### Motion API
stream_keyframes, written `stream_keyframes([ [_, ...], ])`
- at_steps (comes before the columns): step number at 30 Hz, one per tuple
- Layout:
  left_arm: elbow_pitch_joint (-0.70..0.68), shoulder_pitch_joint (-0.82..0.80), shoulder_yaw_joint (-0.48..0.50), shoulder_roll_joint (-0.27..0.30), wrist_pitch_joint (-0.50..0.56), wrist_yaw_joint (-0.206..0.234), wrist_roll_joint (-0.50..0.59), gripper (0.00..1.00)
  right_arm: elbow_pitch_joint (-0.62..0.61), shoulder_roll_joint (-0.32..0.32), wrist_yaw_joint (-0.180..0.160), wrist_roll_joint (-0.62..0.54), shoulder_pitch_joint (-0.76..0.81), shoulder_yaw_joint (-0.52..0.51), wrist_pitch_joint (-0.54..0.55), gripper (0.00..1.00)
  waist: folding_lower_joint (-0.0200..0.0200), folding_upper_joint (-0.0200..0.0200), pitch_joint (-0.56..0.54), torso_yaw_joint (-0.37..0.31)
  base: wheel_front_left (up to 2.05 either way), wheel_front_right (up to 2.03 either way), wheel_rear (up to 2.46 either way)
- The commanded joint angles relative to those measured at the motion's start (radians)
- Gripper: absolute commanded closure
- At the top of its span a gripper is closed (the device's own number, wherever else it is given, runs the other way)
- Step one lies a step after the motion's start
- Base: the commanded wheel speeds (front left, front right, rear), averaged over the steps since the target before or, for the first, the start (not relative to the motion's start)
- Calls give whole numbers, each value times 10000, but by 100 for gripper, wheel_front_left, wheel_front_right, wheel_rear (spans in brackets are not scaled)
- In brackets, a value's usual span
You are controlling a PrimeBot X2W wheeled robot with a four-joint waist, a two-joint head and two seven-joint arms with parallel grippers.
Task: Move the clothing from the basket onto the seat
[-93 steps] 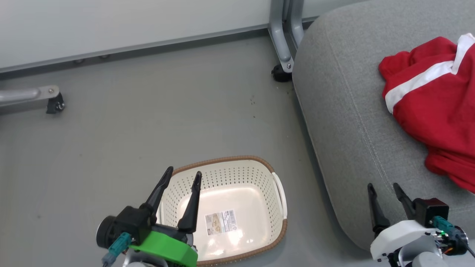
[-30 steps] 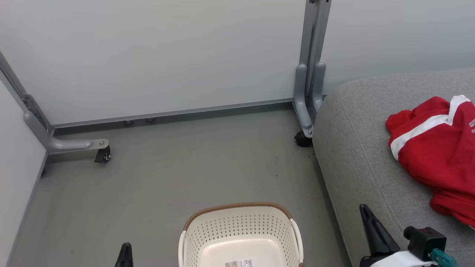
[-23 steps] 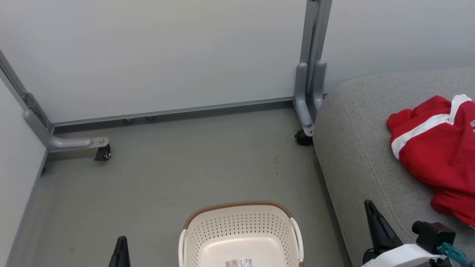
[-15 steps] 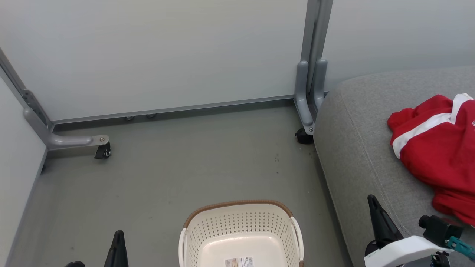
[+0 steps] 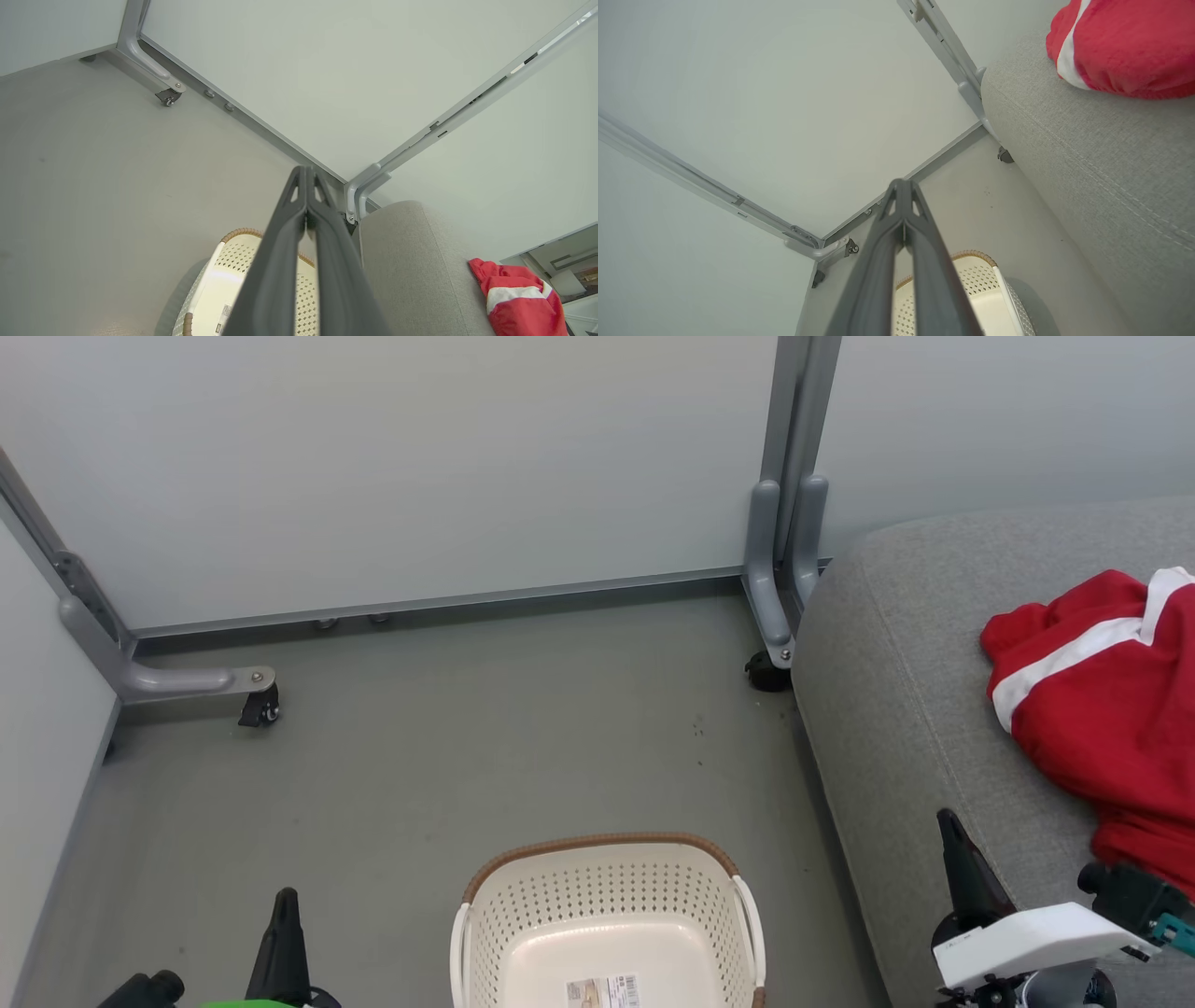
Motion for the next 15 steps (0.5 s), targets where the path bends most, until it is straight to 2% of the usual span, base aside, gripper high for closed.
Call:
stream_keyframes([
  [1, -60, -343, 61, 102, 78, -71, -357, 100, -80, -32, 4, 360, -300, -95, 77, 100, 0, 0, 14, 5, 0, 0, 0],
  [15, 97, -818, 277, 120, 522, -191, -2044, 100, 72, 50, 4, 2067, -624, -377, 507, 100, 0, 0, 140, 48, 0, 0, 0],
])
